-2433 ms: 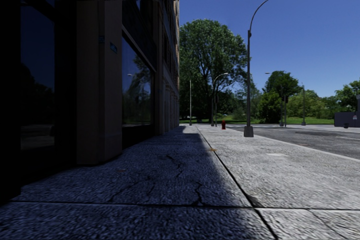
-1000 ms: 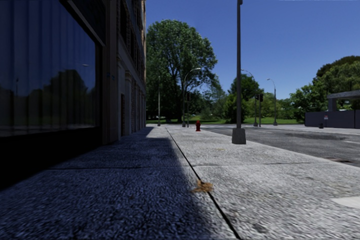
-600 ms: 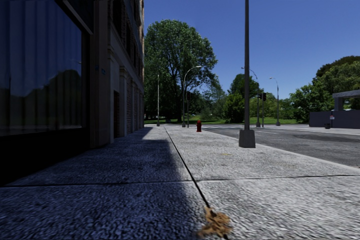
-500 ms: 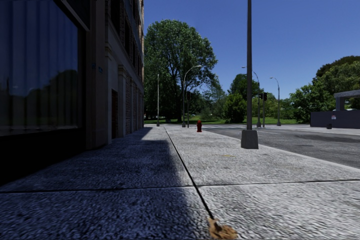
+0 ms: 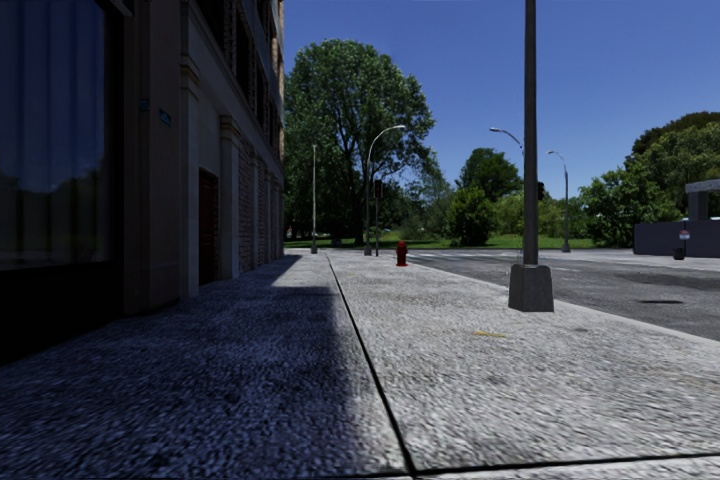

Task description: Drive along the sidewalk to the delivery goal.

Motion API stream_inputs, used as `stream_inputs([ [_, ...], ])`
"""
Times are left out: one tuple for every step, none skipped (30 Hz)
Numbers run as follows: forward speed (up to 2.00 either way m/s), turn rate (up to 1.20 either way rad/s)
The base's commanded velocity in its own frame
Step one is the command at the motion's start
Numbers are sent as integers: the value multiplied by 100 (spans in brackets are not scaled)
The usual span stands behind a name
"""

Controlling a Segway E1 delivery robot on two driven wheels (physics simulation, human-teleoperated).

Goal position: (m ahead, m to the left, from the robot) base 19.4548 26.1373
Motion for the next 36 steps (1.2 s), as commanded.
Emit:
stream_inputs([
  [200,0],
  [200,0],
  [200,0],
  [200,0],
  [200,0],
  [200,0],
  [200,0],
  [200,0],
  [200,0],
  [200,0],
  [200,0],
  [200,0],
  [200,0],
  [200,0],
  [200,0],
  [200,0],
  [200,0],
  [200,0],
  [200,0],
  [200,0],
  [200,0],
  [200,0],
  [200,0],
  [200,0],
  [200,0],
  [200,0],
  [200,0],
  [200,0],
  [200,0],
  [200,0],
  [200,0],
  [200,0],
  [200,0],
  [200,0],
  [200,0],
  [200,0],
])
